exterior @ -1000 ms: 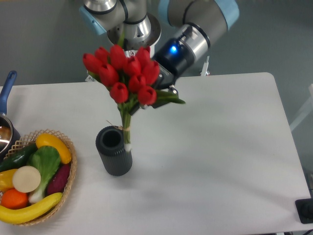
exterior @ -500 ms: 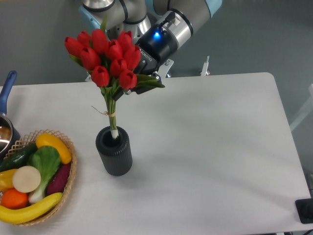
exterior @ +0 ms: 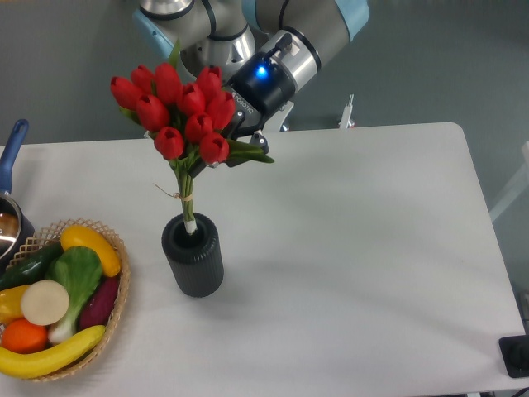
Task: Insert the flowers into the vase
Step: 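Lower the tulip stems down into the black vase opening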
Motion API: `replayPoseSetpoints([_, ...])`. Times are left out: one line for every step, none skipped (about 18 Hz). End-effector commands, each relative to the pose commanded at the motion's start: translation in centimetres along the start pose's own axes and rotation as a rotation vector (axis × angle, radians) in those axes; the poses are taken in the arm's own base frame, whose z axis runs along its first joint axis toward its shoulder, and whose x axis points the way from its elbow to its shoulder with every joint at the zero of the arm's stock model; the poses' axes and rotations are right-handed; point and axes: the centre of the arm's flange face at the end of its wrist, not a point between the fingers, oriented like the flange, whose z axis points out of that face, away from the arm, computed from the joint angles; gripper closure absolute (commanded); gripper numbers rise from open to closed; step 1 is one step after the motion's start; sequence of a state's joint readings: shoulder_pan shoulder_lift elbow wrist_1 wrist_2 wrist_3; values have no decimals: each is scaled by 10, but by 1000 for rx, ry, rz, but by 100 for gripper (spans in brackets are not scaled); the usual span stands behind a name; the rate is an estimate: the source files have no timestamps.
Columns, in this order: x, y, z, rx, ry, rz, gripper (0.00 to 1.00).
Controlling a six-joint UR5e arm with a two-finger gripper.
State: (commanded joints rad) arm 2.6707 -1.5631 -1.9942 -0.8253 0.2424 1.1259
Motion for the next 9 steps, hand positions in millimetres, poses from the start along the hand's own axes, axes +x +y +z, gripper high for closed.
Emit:
replayPoseSetpoints([-1,1,3,-1,5,-3,60])
replayPoseSetpoints([-1,4,5,-2,10,-9,60])
replayPoseSetpoints([-2,5,5,-2,10,-13,60])
replayPoseSetpoints([-3,11,7,-4,15,-25,60])
replayPoseSetpoints([-5,18,9,-7,17,-32,60])
replayPoseSetpoints([-5,23,12,-13,22,-35,60])
replayPoseSetpoints([-6,28,16,-27,25,-33,60])
replayPoseSetpoints([-7,31,18,-41,24,-37,60])
replayPoseSetpoints([-8,35,19,-51,22,-40,60])
